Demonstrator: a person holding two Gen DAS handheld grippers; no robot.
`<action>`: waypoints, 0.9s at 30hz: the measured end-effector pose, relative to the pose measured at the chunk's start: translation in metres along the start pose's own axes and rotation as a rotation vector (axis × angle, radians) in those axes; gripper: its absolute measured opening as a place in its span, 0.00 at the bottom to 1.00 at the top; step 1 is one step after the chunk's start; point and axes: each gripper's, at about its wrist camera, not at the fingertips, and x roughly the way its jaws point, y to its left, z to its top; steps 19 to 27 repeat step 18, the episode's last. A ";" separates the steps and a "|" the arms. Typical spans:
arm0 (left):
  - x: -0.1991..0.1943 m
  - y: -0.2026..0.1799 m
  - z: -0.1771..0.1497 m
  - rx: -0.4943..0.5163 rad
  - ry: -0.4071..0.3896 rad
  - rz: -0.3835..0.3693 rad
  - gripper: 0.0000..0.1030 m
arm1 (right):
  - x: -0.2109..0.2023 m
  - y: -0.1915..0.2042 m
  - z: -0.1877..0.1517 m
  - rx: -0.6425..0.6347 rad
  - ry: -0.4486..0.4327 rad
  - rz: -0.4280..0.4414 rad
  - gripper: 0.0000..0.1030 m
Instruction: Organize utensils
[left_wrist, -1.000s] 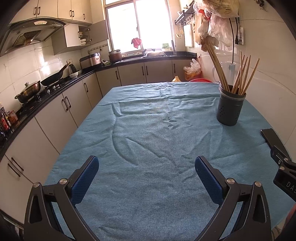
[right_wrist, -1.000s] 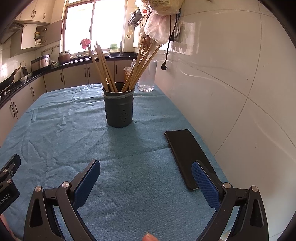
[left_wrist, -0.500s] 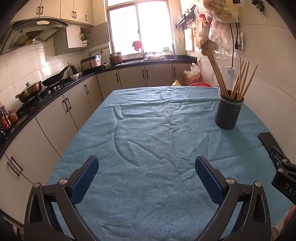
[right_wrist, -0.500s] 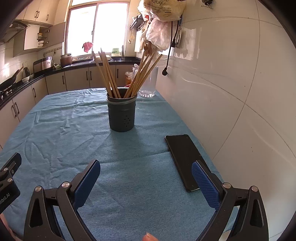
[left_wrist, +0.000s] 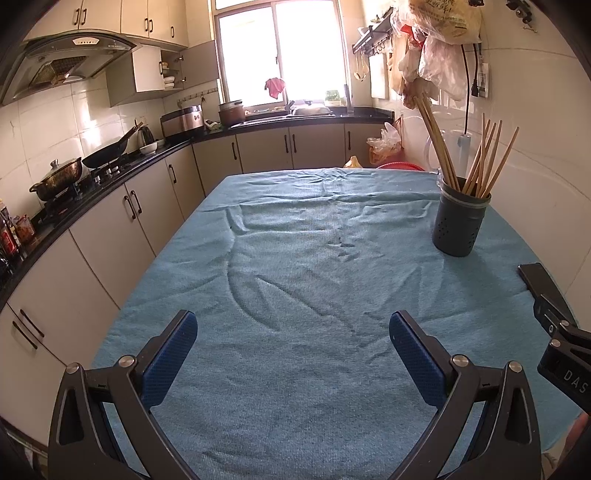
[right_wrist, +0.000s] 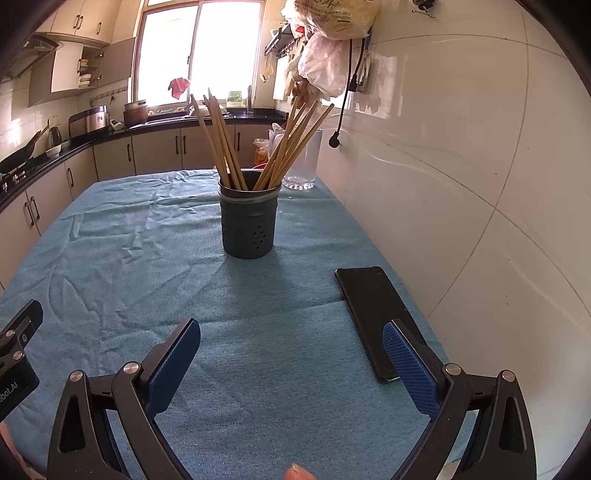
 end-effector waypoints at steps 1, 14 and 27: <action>0.001 0.000 0.001 -0.001 0.003 0.000 1.00 | 0.001 0.001 0.000 -0.002 0.002 0.001 0.98; 0.027 0.011 0.002 -0.020 0.052 0.005 1.00 | 0.020 0.019 0.003 -0.054 0.038 0.021 0.98; 0.049 0.037 0.005 -0.075 0.103 0.040 1.00 | 0.037 0.026 0.009 -0.064 0.077 0.088 0.98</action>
